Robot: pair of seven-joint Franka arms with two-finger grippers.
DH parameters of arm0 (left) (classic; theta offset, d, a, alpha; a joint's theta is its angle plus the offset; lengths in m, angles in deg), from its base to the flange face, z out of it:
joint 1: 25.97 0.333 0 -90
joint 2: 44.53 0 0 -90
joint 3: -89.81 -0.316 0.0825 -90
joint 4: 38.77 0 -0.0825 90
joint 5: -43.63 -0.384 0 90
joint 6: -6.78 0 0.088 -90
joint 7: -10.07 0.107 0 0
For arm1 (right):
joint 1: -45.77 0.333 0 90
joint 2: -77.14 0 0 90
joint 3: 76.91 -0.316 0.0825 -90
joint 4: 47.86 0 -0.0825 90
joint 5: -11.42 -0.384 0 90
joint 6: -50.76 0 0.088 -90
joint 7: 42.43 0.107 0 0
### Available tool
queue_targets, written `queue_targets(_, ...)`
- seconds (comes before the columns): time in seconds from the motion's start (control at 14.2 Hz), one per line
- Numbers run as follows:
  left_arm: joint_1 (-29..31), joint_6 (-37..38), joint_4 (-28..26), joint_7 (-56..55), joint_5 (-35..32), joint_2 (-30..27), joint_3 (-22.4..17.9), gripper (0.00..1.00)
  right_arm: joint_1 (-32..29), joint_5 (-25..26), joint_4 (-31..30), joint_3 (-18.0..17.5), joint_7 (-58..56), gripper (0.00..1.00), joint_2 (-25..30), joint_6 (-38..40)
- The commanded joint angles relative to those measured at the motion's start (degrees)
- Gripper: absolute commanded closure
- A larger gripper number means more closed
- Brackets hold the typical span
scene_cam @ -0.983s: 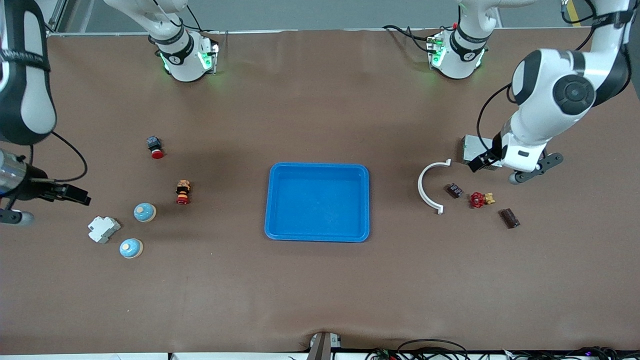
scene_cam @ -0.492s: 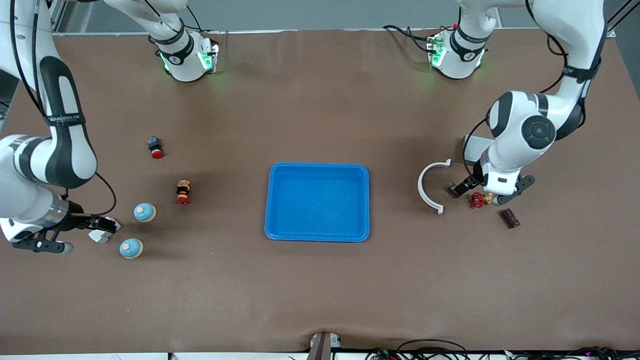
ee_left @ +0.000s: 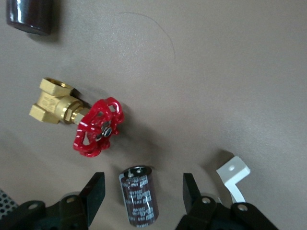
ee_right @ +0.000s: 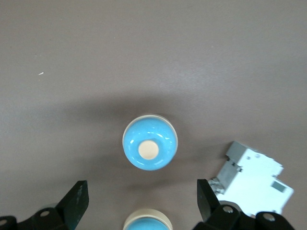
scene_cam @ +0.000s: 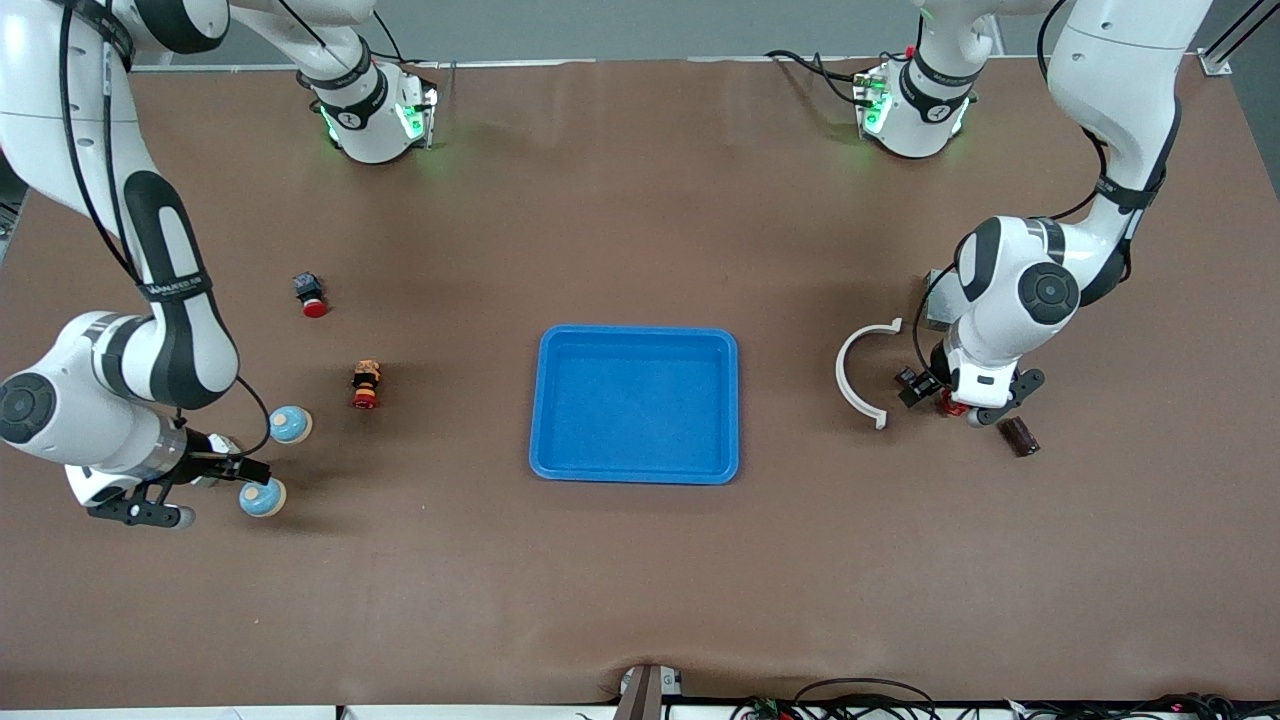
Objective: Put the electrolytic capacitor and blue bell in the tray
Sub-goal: 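Grasp the brown capacitor with the left gripper while the right gripper grasps the bell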
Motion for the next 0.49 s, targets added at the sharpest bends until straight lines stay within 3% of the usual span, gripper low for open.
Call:
queue_targets(0.0, 0.07, -1.62, -0.35, -0.4, 0.68, 0.58, 0.17, 0.52, 0.88, -0.29, 2.37, -0.03, 1.36, 0.0, -1.99, -0.1)
queue_targets(0.14, 0.07, -1.62, -0.34, -0.32, 0.59, 0.94, 0.17, 0.54, 0.89, -0.02, 3.78, -0.03, 1.19, 0.0, -3.31, -0.37)
queue_targets(0.28, 0.07, -1.62, -0.34, -0.23, 0.42, 1.46, 0.17, 0.81, 0.97, 0.24, 4.31, -0.03, 0.57, 0.0, -4.54, -2.03)
queue_targets(0.42, -0.02, -1.54, -0.17, -0.05, 0.42, 1.21, 0.17, 1.0, 0.97, 1.03, 4.75, -0.03, 0.48, 0.0, -5.77, -3.26)
